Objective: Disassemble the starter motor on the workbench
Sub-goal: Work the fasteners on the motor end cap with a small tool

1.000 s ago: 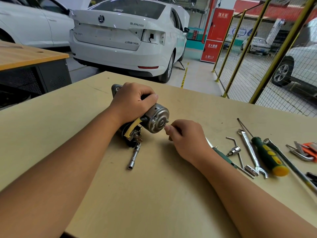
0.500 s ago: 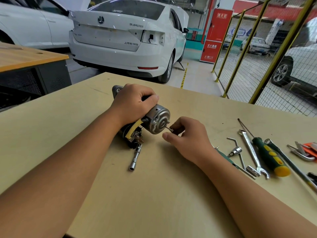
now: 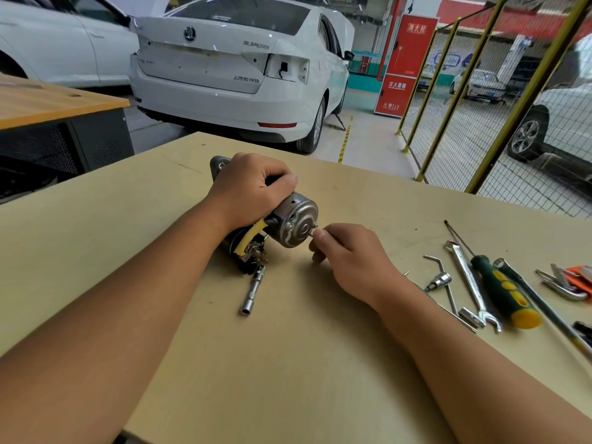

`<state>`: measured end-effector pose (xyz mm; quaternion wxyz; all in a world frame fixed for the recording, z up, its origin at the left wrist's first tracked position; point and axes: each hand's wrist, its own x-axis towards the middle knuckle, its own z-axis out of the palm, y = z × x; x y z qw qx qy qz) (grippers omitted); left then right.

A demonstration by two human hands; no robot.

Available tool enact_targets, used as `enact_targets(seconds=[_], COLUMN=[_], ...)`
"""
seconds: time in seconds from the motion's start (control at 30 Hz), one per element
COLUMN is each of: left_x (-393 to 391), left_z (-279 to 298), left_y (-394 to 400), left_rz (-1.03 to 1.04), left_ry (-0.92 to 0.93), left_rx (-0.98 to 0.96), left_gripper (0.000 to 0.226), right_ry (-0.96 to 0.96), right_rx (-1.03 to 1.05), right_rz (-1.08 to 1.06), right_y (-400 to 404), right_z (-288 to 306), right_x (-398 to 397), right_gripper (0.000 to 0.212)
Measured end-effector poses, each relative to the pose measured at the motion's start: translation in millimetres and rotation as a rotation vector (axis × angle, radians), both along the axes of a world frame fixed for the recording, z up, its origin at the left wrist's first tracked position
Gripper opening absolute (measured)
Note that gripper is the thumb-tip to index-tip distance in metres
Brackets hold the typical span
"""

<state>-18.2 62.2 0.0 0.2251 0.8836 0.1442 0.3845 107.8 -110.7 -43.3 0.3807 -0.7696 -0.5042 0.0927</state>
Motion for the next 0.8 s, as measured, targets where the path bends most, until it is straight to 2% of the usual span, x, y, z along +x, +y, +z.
enact_targets(seconds=[0.13,0.23,0.37,0.47,0.6,0.73,0.8], left_x=[-0.1,0.1,0.4,0.5,0.1,-0.1,-0.1], left_z=[-0.2,0.1,-0.8,-0.9,-0.8,-0.4,-0.5], left_y=[-1.2,-1.3,0.4,0.9,0.8,0.4,0.5], left_rz=[0.001,0.002,-0.002,-0.006,-0.008,-0.005,-0.004], left_ry=[-0.002,-0.003,-0.006,-0.008,-0.001,0.004,0.006], left_rx=[-0.008,-0.006,-0.01,-0.01,-0.008,-0.004,-0.005], left_gripper=[0.03,0.029,0.029,0.028,0.029,0.029,0.029], right_ry=[-0.076,-0.03,-0.008,-0.086,0.003,0.084,0.046], right_rx=[0.081,0.079,0.01,0.058,0.072,-0.013,-0.008], right_rz=[-0.094,-0.109,-0.023,-0.078,-0.082,-0.002,-0.004], right_y=[-0.2,-1.7,-1.8,0.1,-2.3,-7.4,-8.5], right_z=[-2.0,-1.1,-1.4,-2.8,-0.3,5.7,6.3], right_x=[-1.2,2.2,1.4,2.6,3.7,5.8,6.6], right_gripper=[0.018,0.02,0.032,0.021,0.023,0.035,0.031])
